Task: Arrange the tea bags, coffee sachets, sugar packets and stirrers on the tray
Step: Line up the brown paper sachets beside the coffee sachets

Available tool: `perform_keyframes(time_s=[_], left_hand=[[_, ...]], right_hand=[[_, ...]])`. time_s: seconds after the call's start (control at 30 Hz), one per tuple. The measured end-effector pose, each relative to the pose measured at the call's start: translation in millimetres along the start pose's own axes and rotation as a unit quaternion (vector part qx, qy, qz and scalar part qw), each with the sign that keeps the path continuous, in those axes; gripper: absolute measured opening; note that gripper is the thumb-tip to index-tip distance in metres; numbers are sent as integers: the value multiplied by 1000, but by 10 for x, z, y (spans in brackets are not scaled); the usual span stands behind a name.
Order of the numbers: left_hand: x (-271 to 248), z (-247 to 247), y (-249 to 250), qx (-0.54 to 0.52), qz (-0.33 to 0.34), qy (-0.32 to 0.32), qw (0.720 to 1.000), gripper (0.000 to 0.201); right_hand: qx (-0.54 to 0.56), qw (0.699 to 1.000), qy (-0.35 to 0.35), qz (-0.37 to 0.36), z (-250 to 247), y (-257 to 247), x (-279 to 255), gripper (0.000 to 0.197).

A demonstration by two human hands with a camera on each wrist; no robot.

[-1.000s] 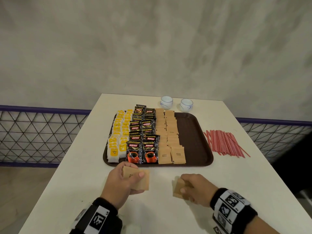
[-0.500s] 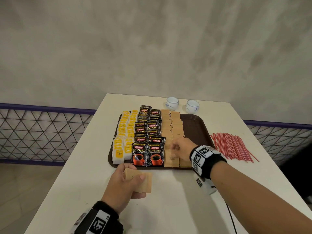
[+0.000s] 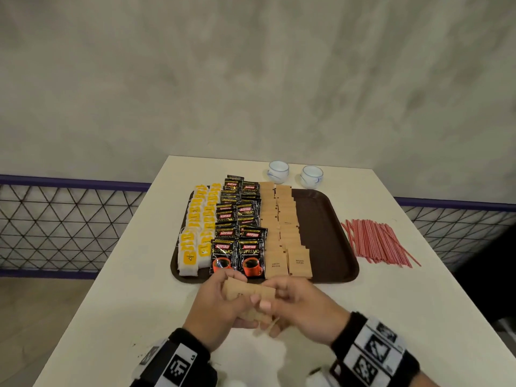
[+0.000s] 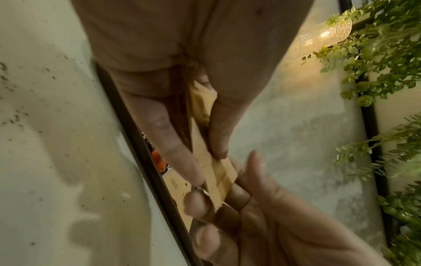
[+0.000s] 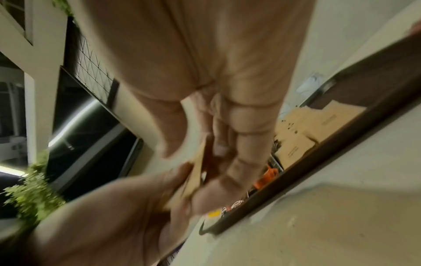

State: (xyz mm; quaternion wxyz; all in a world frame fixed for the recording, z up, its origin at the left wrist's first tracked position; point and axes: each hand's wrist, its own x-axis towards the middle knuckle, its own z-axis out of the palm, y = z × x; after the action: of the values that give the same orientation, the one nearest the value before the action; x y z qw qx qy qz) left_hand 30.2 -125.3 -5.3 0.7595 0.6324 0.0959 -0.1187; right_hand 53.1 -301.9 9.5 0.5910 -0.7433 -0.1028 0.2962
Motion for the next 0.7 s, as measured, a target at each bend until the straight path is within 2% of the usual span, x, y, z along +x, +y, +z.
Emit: perform_keyframes(time_s=[0.07,0.2,0.27,0.37,0.43,0.53,0.7], left_hand=[[14,68,-4,9,8,3,1000,45],[34,96,11,36,32,32,998,30],[31,60,25,29,39,48,998,29],[24,-4,13,27,25,58,998,15],[29,-23,-3,32,7,57,998,13],[8,-35,-16,43,6,49,998,19],[-31,-70,-9,96,36,78,992,39]], right_hand=[[-53,997,57,-20,15,41,-26,9],[-135,982,131,-29,-198,15,-57,21],[-102,971,213,-24,-395,16,-55,23],[40,946,320,36,-695,120,80,18],[73,934,341,77,-802,214,211,16],[58,919,367,129,-829,293,368,16],[-60,900,393,181,-780,314,473,28]])
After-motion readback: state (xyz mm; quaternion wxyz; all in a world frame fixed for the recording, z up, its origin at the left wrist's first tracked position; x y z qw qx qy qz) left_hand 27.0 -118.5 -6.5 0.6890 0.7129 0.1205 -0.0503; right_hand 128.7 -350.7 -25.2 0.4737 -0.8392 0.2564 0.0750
